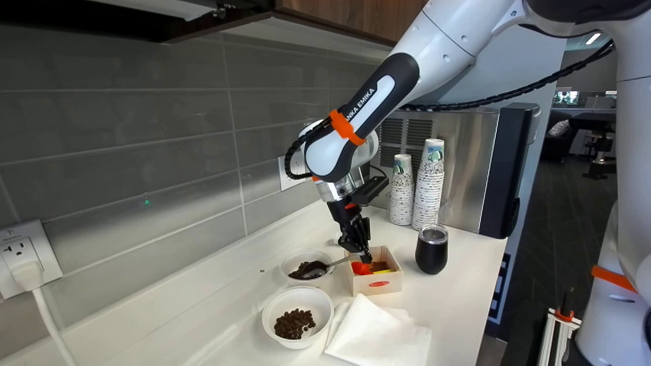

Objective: Use the silver spoon to stir the contents in the white bowl on the right.

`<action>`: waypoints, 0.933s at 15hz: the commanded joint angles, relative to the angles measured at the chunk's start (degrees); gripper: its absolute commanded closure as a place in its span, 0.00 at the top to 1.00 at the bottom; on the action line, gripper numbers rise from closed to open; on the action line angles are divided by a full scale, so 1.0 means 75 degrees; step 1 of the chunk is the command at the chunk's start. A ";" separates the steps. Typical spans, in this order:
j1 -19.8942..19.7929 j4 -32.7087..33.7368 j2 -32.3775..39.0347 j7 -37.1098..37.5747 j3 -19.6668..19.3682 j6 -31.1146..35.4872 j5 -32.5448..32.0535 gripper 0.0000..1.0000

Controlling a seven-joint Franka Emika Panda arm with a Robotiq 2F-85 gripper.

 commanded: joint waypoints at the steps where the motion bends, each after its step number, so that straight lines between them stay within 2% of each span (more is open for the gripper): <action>1: 0.0011 0.0016 -0.0092 -0.0141 0.0083 -0.0071 0.0397 0.01; 9: 0.0176 0.0110 0.0137 0.0462 0.0074 0.0261 -0.0029 0.01; 14: 0.0269 0.0116 0.0109 0.1076 -0.0016 0.0670 -0.0742 0.01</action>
